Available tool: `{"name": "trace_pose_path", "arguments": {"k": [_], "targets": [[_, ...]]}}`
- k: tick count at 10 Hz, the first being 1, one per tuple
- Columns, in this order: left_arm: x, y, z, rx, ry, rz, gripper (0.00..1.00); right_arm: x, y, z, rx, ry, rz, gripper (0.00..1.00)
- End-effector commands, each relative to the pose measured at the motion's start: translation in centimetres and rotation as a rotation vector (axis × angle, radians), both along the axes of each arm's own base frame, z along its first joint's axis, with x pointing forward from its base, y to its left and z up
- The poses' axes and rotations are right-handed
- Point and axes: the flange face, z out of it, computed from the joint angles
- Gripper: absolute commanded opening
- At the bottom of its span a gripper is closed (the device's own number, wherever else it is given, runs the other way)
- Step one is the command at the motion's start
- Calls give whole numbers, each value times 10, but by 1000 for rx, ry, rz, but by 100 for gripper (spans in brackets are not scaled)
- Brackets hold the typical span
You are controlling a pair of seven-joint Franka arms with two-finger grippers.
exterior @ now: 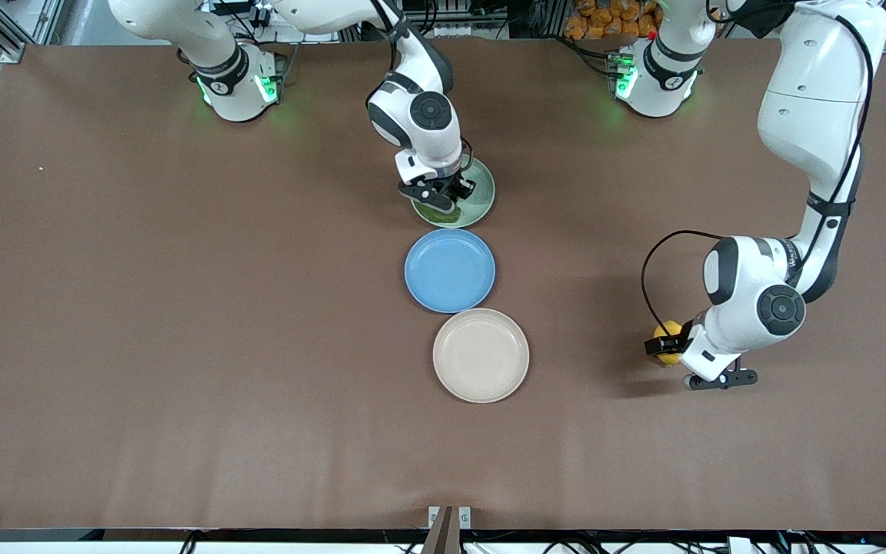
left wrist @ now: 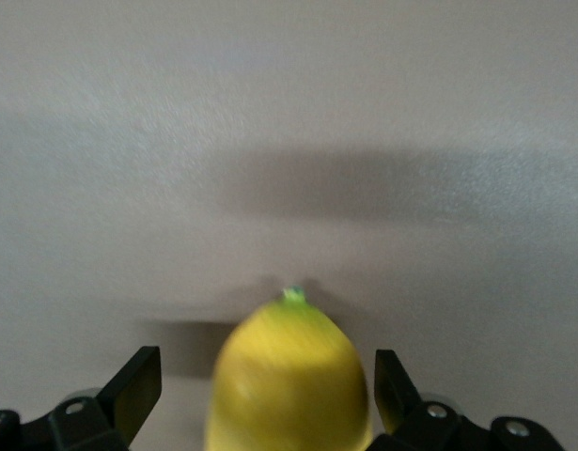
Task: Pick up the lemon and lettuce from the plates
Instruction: 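Lower the lemon onto the table while the right gripper pinches the lettuce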
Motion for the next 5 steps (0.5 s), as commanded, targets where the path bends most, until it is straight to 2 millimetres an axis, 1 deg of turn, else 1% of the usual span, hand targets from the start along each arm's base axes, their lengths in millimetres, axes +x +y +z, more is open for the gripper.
{"name": "trace_pose_path", "arguments": {"k": [1,2,3,5], "targets": [[-1,2,32,24,-15,-7,100,-1,-3,17,25,-14,-25,0],[-2,1,45,28,-3,-10,100,4,-3,34,34,-18,-30,0],[-3,-1,62,30,-3,-12,100,12,-6,53,41,-25,-39,0],[-5,-1,81,33,-4,-13,100,35,-17,90,70,-46,-72,0]]}}
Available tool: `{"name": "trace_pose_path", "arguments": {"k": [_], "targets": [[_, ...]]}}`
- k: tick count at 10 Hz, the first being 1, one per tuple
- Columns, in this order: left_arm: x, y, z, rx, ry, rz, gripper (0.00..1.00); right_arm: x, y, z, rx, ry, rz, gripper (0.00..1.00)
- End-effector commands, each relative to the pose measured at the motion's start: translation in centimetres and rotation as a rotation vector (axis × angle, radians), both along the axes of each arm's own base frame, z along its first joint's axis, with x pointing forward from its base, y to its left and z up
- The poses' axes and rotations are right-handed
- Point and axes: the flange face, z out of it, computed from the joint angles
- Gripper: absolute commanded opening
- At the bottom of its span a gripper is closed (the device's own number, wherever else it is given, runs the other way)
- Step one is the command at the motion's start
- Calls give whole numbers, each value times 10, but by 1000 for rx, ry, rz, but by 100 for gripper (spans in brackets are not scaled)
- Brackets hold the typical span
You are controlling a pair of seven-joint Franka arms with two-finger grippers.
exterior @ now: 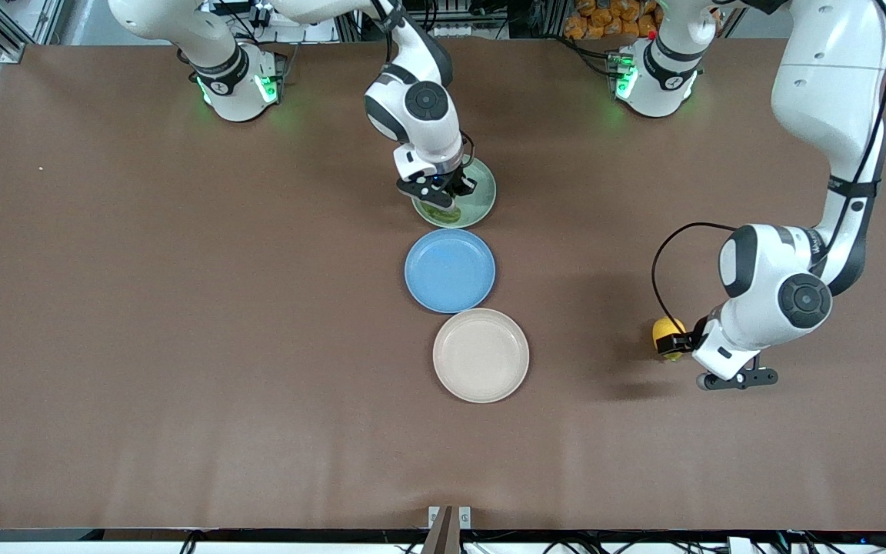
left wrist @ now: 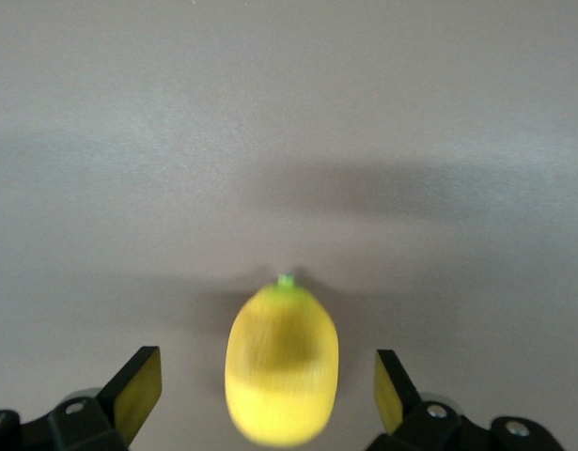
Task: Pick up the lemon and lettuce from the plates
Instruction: 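Lower the lemon onto the table while the right gripper pinches the lettuce, then carry the lettuce off the plate while the left gripper releases and withdraws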
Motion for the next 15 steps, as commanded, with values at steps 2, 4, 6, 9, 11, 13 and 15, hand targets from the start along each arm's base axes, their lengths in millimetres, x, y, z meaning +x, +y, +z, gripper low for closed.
{"name": "trace_pose_path", "arguments": {"k": [2,4,6,9,11,13,15], "targets": [[-10,-2,47,22,3,-7,100,46,-40,62,41,-26,-77,0],[-12,-4,73,22,4,-12,100,89,-74,68,47,-48,-96,0],[-11,-3,104,28,2,-21,100,142,-130,72,47,-83,-54,0],[-25,0,157,31,-21,-20,100,211,-232,67,33,-124,24,0],[-40,-1,191,32,-7,-22,100,241,-308,64,15,-125,85,0],[-52,-2,219,35,-3,-26,100,267,-403,61,-14,-130,149,0],[-61,-7,245,31,-29,-30,100,273,-464,59,-35,-130,215,0]]}}
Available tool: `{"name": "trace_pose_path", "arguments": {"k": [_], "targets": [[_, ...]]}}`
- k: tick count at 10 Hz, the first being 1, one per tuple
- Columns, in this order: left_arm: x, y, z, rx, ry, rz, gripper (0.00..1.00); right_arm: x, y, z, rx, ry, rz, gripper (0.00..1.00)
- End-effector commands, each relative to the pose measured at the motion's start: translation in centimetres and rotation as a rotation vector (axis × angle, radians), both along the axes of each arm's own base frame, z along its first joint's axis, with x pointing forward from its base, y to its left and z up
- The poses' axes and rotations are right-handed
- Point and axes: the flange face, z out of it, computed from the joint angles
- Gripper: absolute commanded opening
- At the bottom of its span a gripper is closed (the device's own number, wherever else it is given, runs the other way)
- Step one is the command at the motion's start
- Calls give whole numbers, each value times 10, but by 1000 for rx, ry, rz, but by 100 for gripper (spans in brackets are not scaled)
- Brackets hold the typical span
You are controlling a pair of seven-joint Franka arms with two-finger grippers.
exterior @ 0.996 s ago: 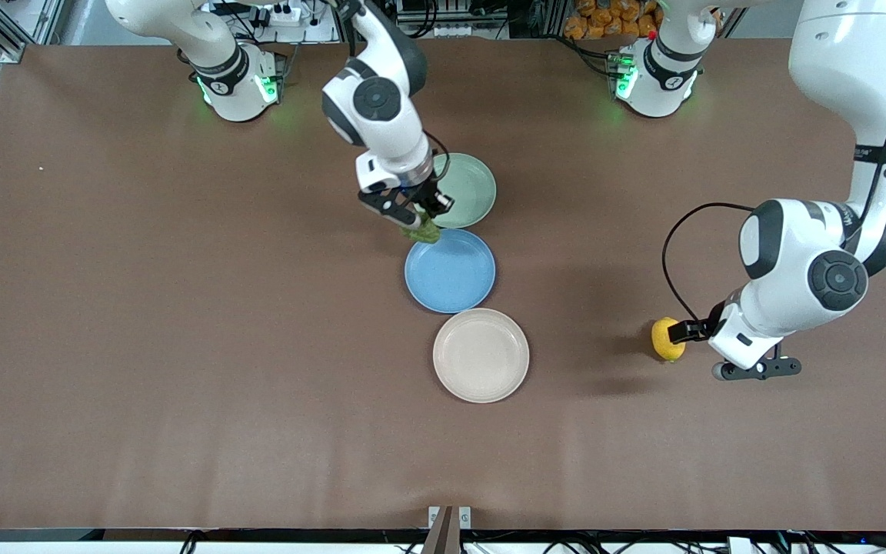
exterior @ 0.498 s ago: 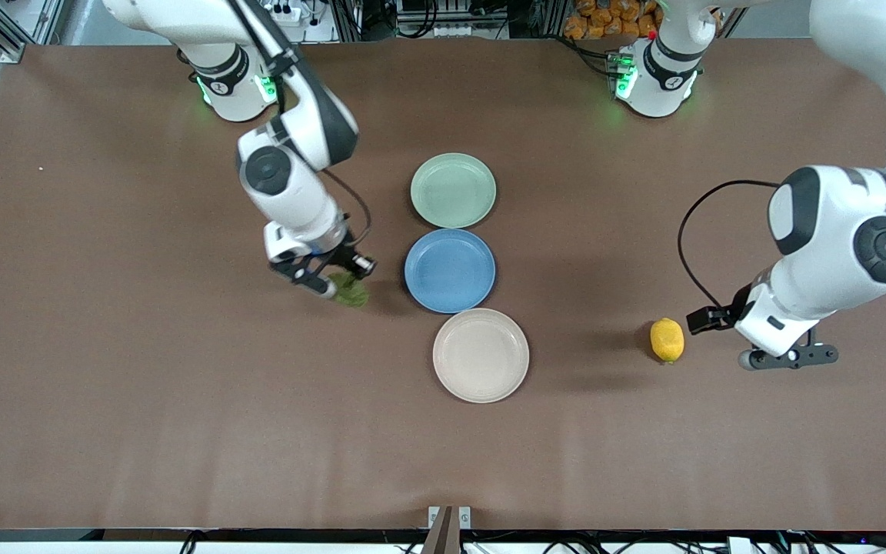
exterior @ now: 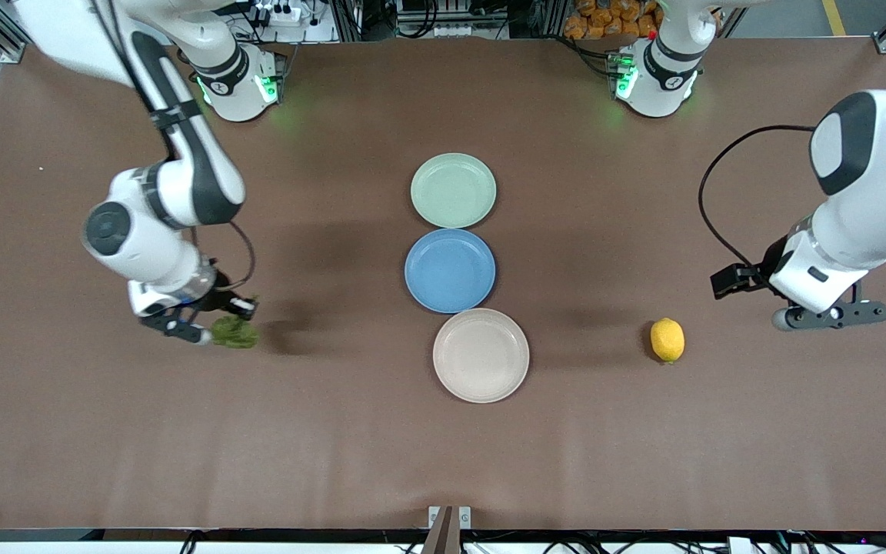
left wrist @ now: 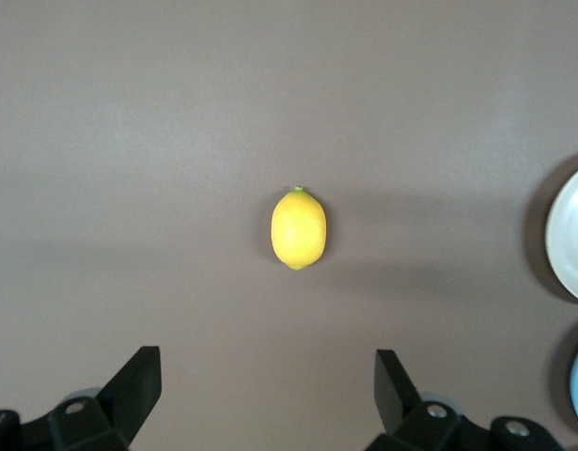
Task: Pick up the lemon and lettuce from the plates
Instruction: 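Carry the lettuce off the plate while the left gripper releases and withdraws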
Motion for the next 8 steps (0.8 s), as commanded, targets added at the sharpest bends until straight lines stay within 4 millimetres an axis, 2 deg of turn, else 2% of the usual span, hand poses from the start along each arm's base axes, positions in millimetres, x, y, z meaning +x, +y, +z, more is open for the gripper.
{"name": "trace_pose_path", "arguments": {"k": [1,3,4,5,6,8], "targets": [[-11,-3,29,8,-27,-12,100,4,-41,-2,-19,-1,75,0],[-6,-4,56,-20,-70,0,100,8,-81,-10,-63,2,118,0],[-4,-3,66,-23,-91,2,100,12,-96,-13,-93,5,137,33],[-3,-5,75,-29,-107,1,100,11,-100,-14,-106,7,143,84],[-6,-7,83,-30,-116,-3,100,11,-97,-15,-106,10,149,100],[-11,-7,93,-25,-99,-7,100,6,-94,-9,-104,49,157,100]]}}
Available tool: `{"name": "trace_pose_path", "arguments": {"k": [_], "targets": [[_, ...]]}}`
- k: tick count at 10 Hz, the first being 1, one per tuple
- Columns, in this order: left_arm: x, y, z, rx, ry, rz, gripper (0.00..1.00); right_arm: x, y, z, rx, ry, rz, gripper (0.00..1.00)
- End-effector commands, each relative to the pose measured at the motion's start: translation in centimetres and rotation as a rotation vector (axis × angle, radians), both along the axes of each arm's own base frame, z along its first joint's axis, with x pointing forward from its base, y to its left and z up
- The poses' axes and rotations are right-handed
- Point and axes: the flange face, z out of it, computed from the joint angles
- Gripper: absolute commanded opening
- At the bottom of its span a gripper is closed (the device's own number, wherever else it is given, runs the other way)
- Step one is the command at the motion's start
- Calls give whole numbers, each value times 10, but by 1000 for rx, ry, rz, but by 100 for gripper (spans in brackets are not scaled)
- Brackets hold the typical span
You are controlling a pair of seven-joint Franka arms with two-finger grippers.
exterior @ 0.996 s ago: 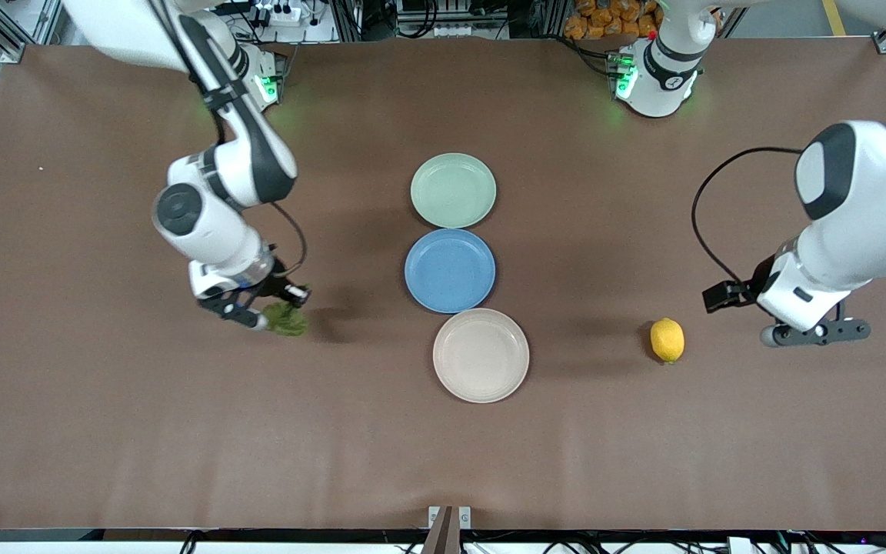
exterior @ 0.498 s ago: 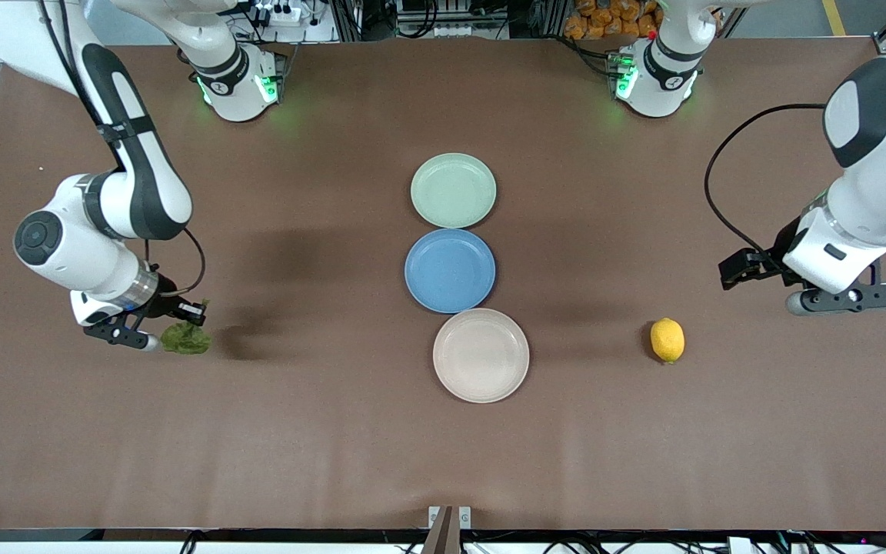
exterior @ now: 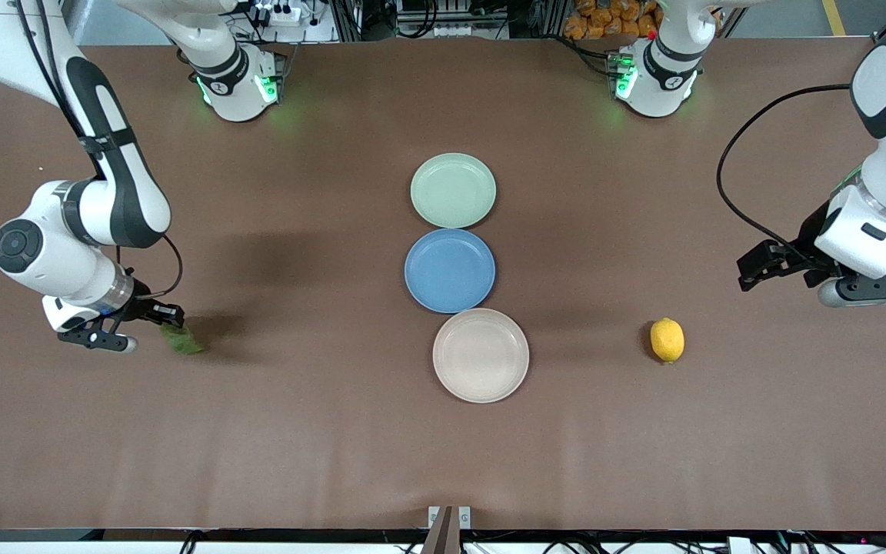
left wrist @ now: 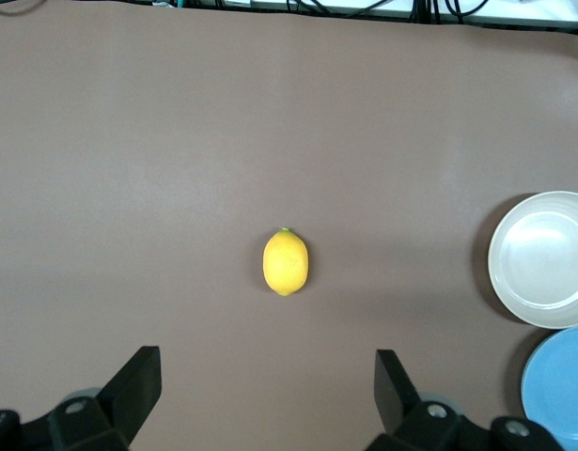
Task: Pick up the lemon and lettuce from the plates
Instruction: 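Carry the lettuce off the plate while the left gripper releases and withdraws, then open the right gripper over the table and draw it back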
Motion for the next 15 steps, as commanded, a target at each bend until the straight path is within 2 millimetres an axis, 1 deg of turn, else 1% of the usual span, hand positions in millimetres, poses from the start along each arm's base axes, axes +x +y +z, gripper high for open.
{"name": "trace_pose_path", "arguments": {"k": [1,3,5,6,7,8,9,10,11,12,15], "targets": [[-10,0,22,-9,30,-1,100,-4,5,21,-12,21,43,100],[-17,1,32,-3,54,-15,100,-25,6,44,-19,38,136,100],[-25,0,40,-1,63,-19,100,-58,10,59,-29,50,164,100],[-28,2,45,2,57,-37,100,-76,15,66,-33,50,175,100],[-30,2,48,3,63,-51,100,-92,22,70,-35,53,187,100],[-32,3,48,3,69,-51,100,-105,24,79,-37,73,190,100],[-34,3,49,3,72,-53,100,-113,27,94,-39,93,195,100],[-35,3,50,4,74,-56,100,-117,28,108,-41,97,195,100],[-36,3,53,4,70,-58,100,-111,25,129,-41,71,187,100],[-38,3,54,0,69,-58,100,-100,18,157,-29,53,161,100],[-38,4,51,-11,80,-55,100,-78,16,246,-19,-26,151,100]]}}
